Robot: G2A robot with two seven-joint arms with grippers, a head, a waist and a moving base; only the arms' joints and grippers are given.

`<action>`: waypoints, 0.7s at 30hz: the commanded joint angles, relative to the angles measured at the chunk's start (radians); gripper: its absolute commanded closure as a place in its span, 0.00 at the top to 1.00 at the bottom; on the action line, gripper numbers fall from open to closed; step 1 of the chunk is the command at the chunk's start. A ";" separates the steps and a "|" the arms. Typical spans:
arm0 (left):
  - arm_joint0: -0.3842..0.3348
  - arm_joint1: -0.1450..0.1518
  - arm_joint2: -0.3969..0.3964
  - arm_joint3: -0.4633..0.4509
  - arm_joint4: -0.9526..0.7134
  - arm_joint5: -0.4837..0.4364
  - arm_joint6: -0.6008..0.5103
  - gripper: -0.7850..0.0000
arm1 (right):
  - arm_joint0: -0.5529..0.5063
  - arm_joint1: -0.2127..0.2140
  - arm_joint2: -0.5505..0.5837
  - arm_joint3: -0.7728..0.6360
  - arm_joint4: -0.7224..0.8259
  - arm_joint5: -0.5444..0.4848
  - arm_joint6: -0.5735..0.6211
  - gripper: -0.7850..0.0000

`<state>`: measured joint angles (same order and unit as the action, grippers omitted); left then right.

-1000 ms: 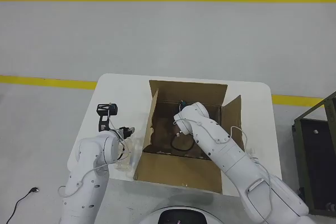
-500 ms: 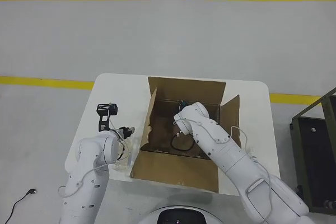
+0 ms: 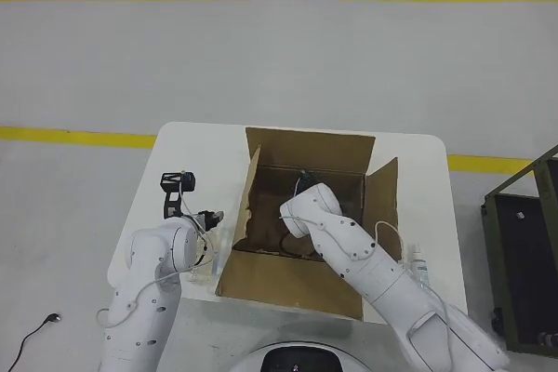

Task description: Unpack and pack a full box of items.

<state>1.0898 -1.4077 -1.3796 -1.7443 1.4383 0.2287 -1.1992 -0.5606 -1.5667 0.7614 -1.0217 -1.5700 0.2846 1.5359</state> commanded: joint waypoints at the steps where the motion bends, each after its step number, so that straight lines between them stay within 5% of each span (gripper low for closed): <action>1: 0.000 0.000 0.000 0.000 0.000 0.000 0.000 1.00 | -0.009 0.000 0.007 -0.009 -0.017 0.000 0.000 0.45; 5: 0.000 0.000 0.000 0.000 0.000 0.000 0.000 1.00 | -0.033 -0.001 0.014 -0.032 -0.051 -0.013 0.000 0.70; 12: 0.000 0.000 0.000 0.000 0.000 0.000 0.000 1.00 | -0.076 0.000 0.036 -0.058 -0.113 -0.018 -0.014 0.73; 16: 0.000 0.000 0.000 0.000 0.000 0.000 0.000 1.00 | -0.102 0.002 0.054 -0.069 -0.145 -0.015 -0.051 0.86; 21: 0.000 0.000 0.000 0.000 0.000 0.000 0.000 1.00 | -0.125 -0.001 0.072 -0.062 -0.171 -0.007 -0.088 0.80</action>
<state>1.0898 -1.4077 -1.3796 -1.7443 1.4383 0.2287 -1.1992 -0.6833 -1.5673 0.8299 -1.0854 -1.7418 0.2776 1.4529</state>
